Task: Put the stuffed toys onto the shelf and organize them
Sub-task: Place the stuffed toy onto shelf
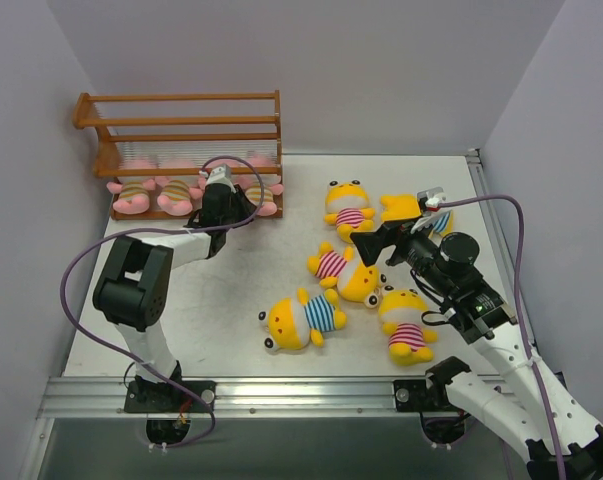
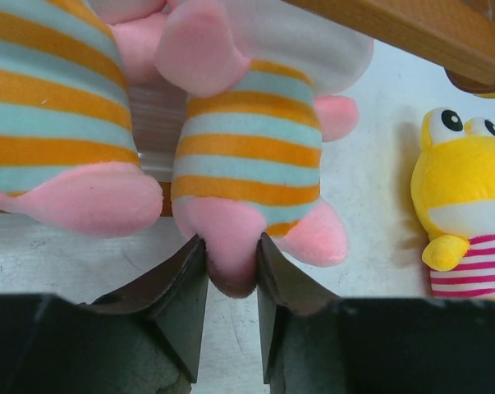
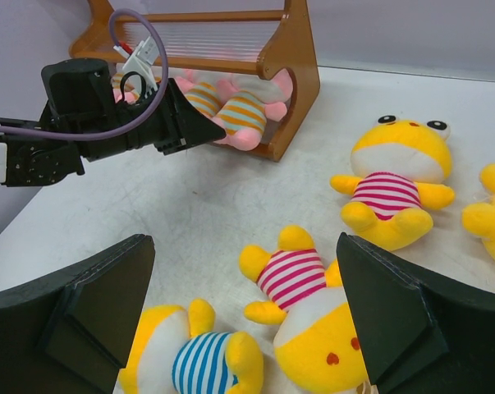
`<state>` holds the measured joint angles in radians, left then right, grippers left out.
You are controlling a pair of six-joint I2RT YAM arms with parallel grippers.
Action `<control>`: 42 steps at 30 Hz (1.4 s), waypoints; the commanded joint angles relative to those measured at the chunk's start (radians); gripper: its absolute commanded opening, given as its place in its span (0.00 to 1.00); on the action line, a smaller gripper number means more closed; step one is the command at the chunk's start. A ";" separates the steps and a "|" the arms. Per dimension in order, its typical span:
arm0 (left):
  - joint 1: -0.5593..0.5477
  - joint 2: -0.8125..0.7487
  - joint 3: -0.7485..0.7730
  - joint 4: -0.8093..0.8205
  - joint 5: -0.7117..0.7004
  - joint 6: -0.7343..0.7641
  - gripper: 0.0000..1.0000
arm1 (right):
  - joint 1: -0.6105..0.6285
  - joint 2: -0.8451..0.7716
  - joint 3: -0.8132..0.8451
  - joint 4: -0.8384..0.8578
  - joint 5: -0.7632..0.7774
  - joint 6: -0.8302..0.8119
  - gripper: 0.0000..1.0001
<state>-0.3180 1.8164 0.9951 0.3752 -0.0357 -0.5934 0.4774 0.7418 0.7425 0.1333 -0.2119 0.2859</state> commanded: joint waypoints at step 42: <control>0.030 -0.253 -0.251 0.233 -0.047 -0.157 0.72 | -0.005 -0.084 0.028 -0.037 -0.021 0.013 0.99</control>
<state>-0.2935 1.6447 0.7677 0.5179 -0.0525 -0.7395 0.4774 0.6689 0.7612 0.0486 -0.2150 0.3042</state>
